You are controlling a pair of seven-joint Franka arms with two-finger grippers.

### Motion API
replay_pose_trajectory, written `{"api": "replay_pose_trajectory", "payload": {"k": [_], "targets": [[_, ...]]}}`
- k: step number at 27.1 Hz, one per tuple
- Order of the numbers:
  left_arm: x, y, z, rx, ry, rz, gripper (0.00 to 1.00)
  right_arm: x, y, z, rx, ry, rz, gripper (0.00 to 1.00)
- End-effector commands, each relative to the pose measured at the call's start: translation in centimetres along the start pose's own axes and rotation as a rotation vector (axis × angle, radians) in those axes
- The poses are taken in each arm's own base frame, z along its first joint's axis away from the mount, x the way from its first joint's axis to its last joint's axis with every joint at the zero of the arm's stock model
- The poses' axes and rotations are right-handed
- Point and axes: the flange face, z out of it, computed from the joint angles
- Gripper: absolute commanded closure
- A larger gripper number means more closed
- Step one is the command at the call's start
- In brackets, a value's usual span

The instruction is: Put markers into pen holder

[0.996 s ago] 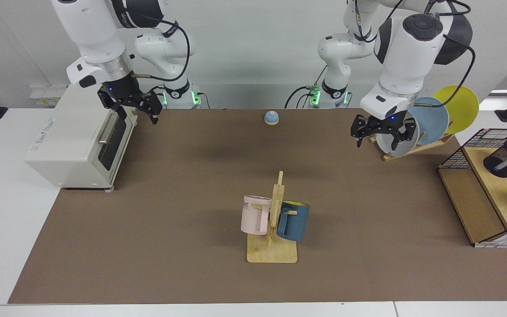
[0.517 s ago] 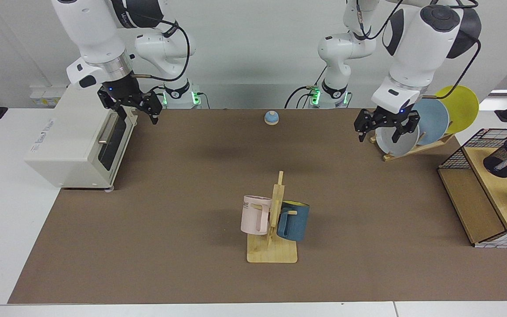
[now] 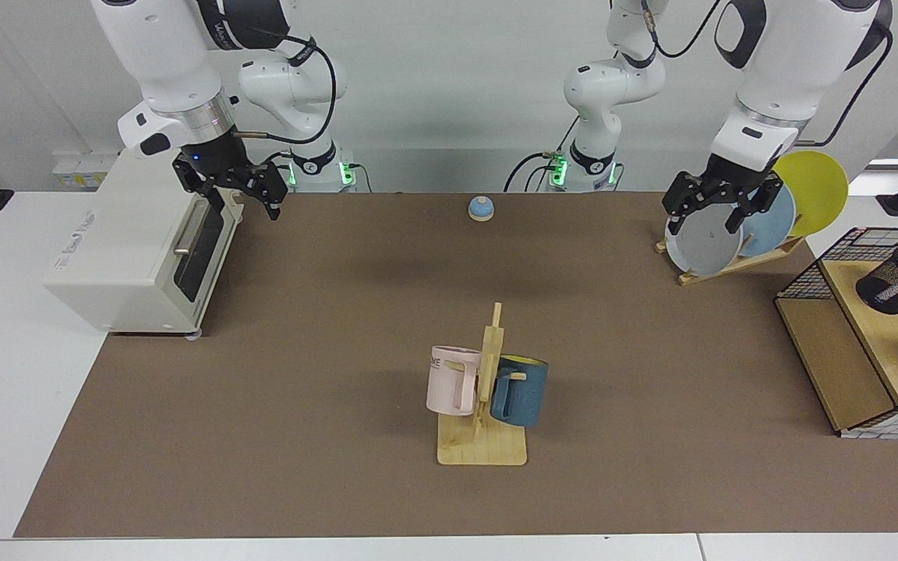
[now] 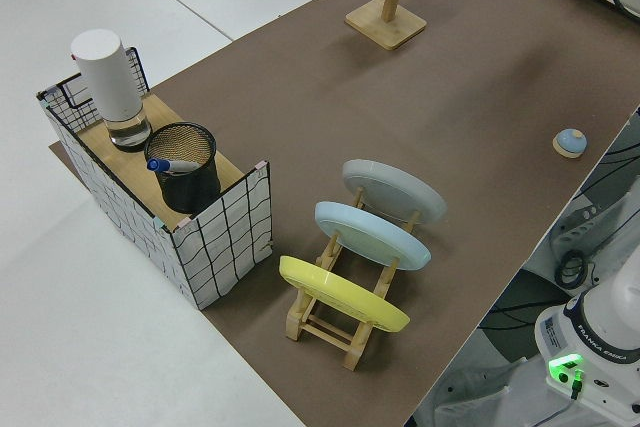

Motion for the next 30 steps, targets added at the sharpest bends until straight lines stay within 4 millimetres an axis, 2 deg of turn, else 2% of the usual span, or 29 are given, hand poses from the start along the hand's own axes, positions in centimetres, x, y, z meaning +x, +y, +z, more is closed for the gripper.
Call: {"api": "replay_pose_trajectory", "payload": {"k": [1, 3, 6, 7, 10, 16, 22, 25, 30], "targets": [[-0.3, -1.7, -0.2, -0.005, -0.004, -0.042, 0.0, -0.3, 0.4, 0.0, 0.022, 0.011, -0.004, 0.0], [-0.3, -1.4, -0.2, -0.004, -0.004, -0.037, 0.0, -0.3, 0.4, -0.1, 0.022, 0.011, -0.004, 0.0], [-0.3, -3.5, -0.5, -0.01, 0.002, -0.066, 0.0, -0.3, 0.4, -0.1, 0.022, 0.011, -0.004, 0.0], [-0.5, -3.7, -0.9, -0.01, 0.01, -0.067, 0.0, -0.3, 0.4, -0.1, 0.022, 0.012, -0.004, 0.0], [-0.7, -3.0, -1.5, -0.01, 0.022, -0.045, 0.0, -0.3, 0.4, -0.1, 0.022, 0.011, -0.004, 0.0], [-1.0, -2.0, -1.8, -0.01, 0.021, 0.153, 0.0, -0.3, 0.4, -0.1, 0.022, 0.012, -0.004, 0.0], [-1.1, -0.5, -2.2, -0.013, 0.04, 0.124, 0.0, -0.3, 0.4, -0.1, 0.022, 0.012, -0.004, 0.0], [-1.0, -0.5, -2.1, -0.012, 0.041, 0.047, 0.0, -0.3, 0.4, -0.1, 0.022, 0.012, -0.004, 0.0], [-1.1, -0.6, -2.2, -0.009, 0.043, 0.044, 0.0, -0.3, 0.4, -0.1, 0.022, 0.012, -0.004, 0.0]]}}
